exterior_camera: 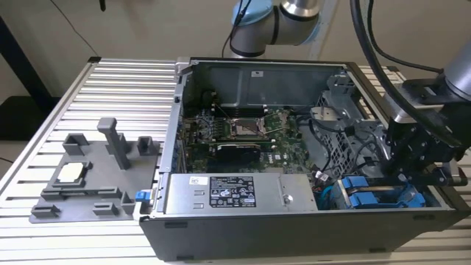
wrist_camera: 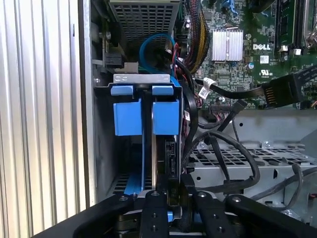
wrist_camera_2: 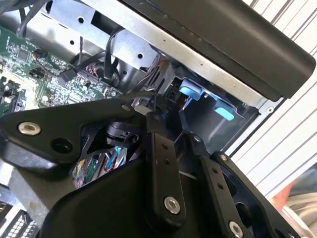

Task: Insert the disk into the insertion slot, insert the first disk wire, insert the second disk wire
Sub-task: 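Insert the first disk wire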

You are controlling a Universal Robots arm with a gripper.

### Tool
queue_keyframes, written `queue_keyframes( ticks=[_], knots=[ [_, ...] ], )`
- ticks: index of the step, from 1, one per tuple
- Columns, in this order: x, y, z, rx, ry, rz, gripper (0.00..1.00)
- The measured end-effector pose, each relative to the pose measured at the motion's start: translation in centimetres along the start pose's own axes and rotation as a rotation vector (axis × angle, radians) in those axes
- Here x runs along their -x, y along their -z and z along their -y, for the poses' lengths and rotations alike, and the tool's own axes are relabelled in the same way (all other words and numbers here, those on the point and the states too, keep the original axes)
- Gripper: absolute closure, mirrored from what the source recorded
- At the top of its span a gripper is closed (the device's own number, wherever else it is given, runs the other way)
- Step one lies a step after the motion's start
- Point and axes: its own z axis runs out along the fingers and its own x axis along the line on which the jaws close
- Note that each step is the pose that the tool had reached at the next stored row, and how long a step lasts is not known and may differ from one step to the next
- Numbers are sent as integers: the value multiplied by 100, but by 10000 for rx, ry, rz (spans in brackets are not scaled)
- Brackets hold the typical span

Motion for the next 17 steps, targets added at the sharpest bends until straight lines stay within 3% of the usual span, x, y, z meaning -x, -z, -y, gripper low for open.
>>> queue_keyframes(
  ticks=[15, 17],
  knots=[
    [27, 658, 15, -1, 0, -5, 73],
    [27, 672, 16, -1, 1, -3, 73]
  ],
)
